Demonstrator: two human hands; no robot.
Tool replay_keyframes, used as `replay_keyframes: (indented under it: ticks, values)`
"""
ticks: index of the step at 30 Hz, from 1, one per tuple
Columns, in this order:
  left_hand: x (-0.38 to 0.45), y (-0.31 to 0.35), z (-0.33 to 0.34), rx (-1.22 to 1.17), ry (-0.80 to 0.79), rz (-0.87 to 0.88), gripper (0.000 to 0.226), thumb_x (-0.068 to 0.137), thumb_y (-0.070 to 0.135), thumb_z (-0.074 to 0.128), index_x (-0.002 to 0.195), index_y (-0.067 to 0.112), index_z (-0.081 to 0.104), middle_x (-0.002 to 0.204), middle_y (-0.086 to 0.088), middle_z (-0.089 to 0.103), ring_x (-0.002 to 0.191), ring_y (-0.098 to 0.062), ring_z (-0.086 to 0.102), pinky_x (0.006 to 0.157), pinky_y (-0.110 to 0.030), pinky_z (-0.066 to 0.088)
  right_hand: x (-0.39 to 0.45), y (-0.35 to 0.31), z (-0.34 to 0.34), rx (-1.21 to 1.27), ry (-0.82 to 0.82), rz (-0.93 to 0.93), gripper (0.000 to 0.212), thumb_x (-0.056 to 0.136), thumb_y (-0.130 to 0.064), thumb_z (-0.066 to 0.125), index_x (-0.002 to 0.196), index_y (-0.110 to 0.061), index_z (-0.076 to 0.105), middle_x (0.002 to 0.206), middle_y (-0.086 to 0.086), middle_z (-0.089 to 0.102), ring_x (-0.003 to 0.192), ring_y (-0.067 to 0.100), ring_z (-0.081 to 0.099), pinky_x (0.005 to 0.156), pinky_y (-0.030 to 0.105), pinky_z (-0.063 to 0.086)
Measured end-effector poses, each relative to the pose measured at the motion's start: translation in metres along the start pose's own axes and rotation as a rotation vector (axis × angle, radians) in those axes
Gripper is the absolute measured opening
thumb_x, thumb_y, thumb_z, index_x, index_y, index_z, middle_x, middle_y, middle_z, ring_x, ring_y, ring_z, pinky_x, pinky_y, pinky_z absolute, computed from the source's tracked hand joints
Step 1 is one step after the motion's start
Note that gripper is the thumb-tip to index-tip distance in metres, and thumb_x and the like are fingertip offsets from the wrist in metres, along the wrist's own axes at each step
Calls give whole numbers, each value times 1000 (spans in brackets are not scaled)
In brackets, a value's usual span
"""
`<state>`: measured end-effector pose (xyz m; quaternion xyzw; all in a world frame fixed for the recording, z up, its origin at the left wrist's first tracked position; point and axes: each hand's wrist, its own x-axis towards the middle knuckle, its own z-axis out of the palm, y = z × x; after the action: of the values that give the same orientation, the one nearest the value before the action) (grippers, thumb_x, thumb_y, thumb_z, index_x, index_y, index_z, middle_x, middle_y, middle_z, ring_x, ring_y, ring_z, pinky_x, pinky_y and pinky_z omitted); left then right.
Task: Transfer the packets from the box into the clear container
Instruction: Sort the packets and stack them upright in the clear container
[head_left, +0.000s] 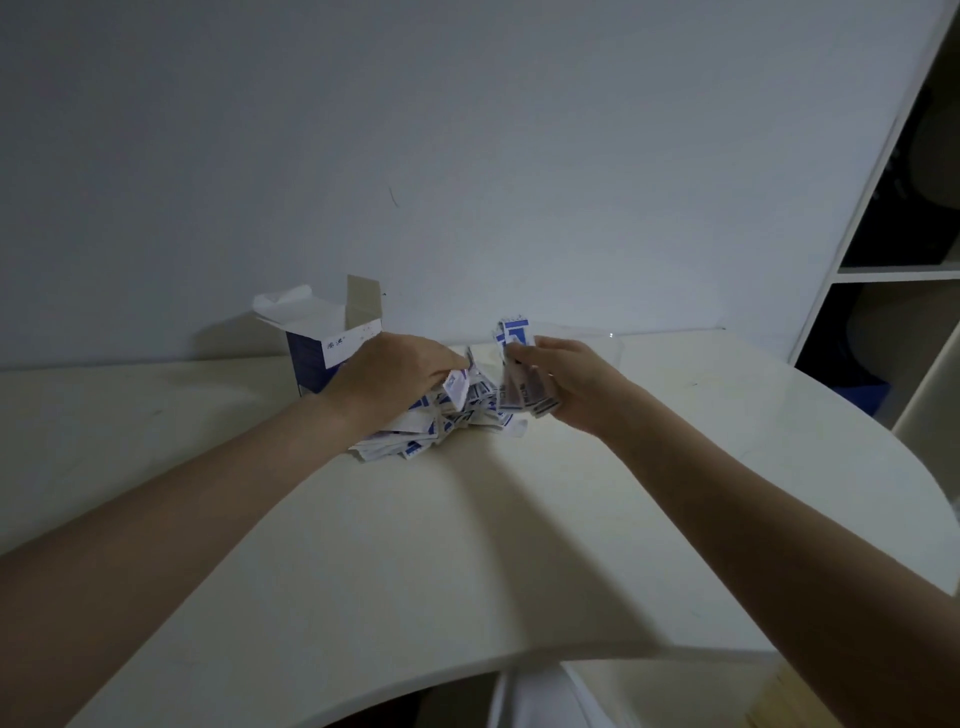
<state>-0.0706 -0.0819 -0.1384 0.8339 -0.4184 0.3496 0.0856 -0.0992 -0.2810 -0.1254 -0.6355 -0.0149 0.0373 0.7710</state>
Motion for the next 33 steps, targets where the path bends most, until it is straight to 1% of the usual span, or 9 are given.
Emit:
replay_keyframes:
  ticks: [3, 6, 10, 16, 19, 21, 25, 29, 33]
  values:
    - [10, 11, -3, -369, -55, -299, 20, 79, 0, 64, 92, 9, 76, 87, -11, 75, 69, -4, 70, 68, -21, 56, -8, -4, 2, -140, -183, -80, 15, 95, -8, 47, 93, -2, 60, 84, 12, 63, 71, 20, 63, 66, 29, 55]
    - [15, 20, -4, -521, -13, -397, 21, 80, -7, 64, 93, 5, 75, 82, -2, 71, 64, 16, 60, 59, -2, 41, -9, -7, 6, -174, -252, -105, 18, 96, -11, 45, 102, -2, 58, 93, 13, 63, 83, 25, 62, 77, 35, 51]
    - [15, 23, -2, -270, 155, -272, 20, 77, -6, 66, 92, 3, 75, 86, -12, 75, 72, -22, 70, 65, -20, 48, -1, -11, 3, 206, -52, 154, 15, 97, -9, 43, 85, -3, 50, 82, 12, 53, 73, 24, 56, 66, 38, 54]
    - [15, 16, 7, 97, 43, 161, 34, 62, -9, 71, 94, 3, 73, 77, -10, 74, 61, -24, 69, 46, -31, 56, 1, -5, 9, 196, -27, 212, 17, 95, -5, 44, 81, -4, 52, 75, 11, 59, 64, 19, 61, 47, 25, 56]
    - [13, 27, 3, -149, 17, -83, 39, 84, -2, 56, 121, 7, 62, 90, -11, 72, 69, -25, 66, 60, -28, 54, 4, -7, 6, -114, 140, -21, 8, 90, -1, 52, 83, -3, 55, 85, 13, 61, 72, 24, 59, 66, 35, 53]
    - [13, 30, 4, -354, 20, -374, 37, 91, 4, 51, 128, 11, 55, 107, -6, 69, 72, -17, 62, 68, -18, 48, 1, -8, -1, -697, 197, -241, 11, 90, -7, 52, 100, -6, 56, 96, 13, 62, 83, 25, 58, 73, 33, 46]
    - [15, 28, 14, -515, -253, -598, 43, 86, 14, 63, 128, 12, 51, 120, -5, 59, 92, -16, 59, 79, -21, 44, -4, 0, -10, -1546, -16, -384, 31, 91, -10, 47, 122, -8, 48, 109, 22, 61, 96, 36, 58, 69, 30, 38]
    - [10, 41, 29, -402, -470, -502, 37, 84, 26, 66, 118, 15, 60, 106, -1, 55, 87, -14, 52, 73, -21, 36, -9, 20, -10, -1692, -232, -297, 28, 89, -18, 55, 114, -6, 59, 114, 18, 62, 107, 32, 56, 78, 31, 39]
    - [9, 56, 38, -331, -544, -477, 22, 87, 17, 57, 106, 7, 64, 97, -12, 64, 78, -20, 54, 65, -25, 35, -7, 24, -23, -1678, -235, -153, 40, 83, -37, 64, 114, -13, 59, 114, 13, 62, 107, 28, 56, 83, 32, 43]
